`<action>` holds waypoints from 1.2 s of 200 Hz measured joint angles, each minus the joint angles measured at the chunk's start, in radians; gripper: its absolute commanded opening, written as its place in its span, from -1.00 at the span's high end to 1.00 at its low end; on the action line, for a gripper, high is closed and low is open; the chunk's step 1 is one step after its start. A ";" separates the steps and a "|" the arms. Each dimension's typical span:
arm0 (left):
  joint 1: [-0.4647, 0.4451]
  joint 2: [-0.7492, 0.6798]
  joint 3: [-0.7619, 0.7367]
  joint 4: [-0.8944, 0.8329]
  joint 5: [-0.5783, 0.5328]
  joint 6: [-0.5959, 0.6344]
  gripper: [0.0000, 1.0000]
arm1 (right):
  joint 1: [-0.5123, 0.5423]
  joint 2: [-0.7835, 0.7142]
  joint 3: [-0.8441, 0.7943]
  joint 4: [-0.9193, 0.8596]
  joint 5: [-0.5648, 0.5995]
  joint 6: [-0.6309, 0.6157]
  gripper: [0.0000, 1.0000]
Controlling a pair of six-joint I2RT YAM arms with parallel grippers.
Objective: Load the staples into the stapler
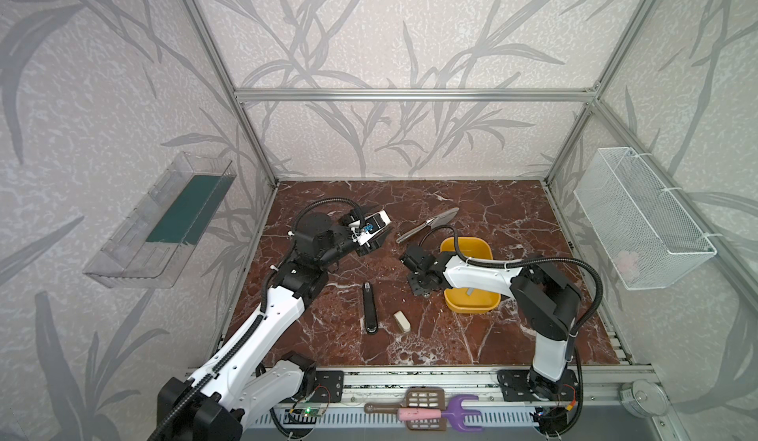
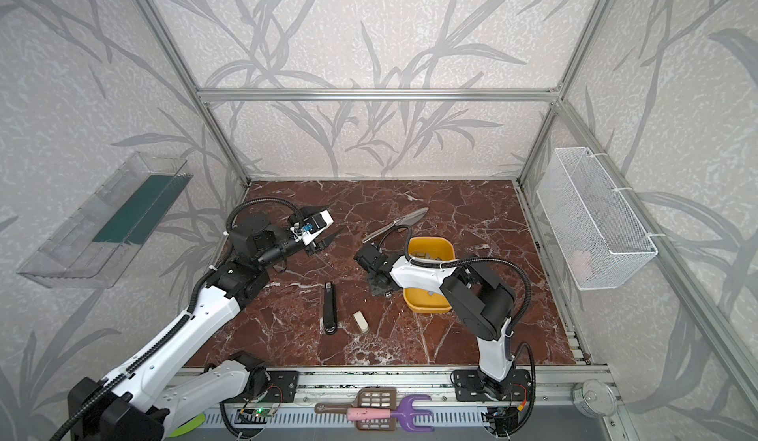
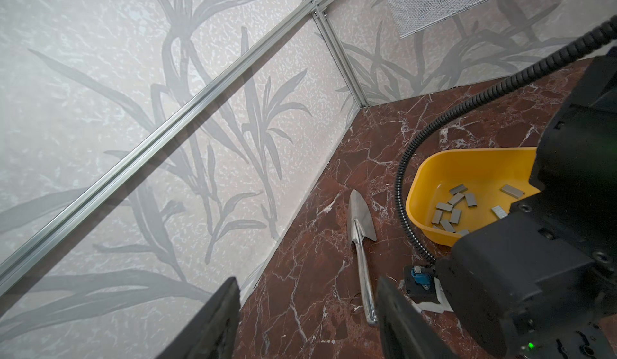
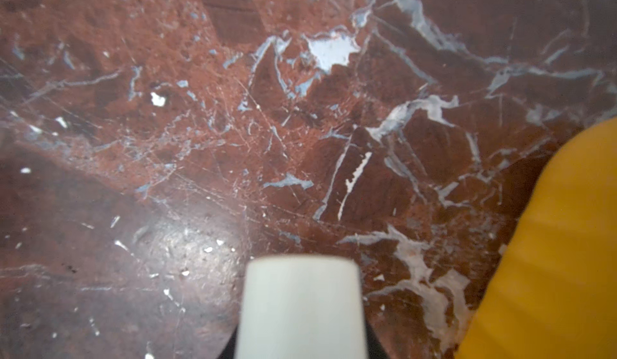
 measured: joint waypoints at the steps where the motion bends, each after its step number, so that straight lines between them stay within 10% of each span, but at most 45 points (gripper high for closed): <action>1: 0.000 0.000 0.000 0.000 0.000 0.000 -0.31 | 0.000 0.000 0.000 0.000 0.000 0.000 1.00; 133: 0.000 0.002 -0.003 0.000 0.038 0.013 -0.33 | -0.001 -0.035 -0.018 -0.002 -0.047 -0.006 -0.31; 240: 0.000 0.033 0.068 -0.388 0.217 0.292 -0.19 | 0.047 -0.691 -0.243 0.070 -0.310 0.204 -0.47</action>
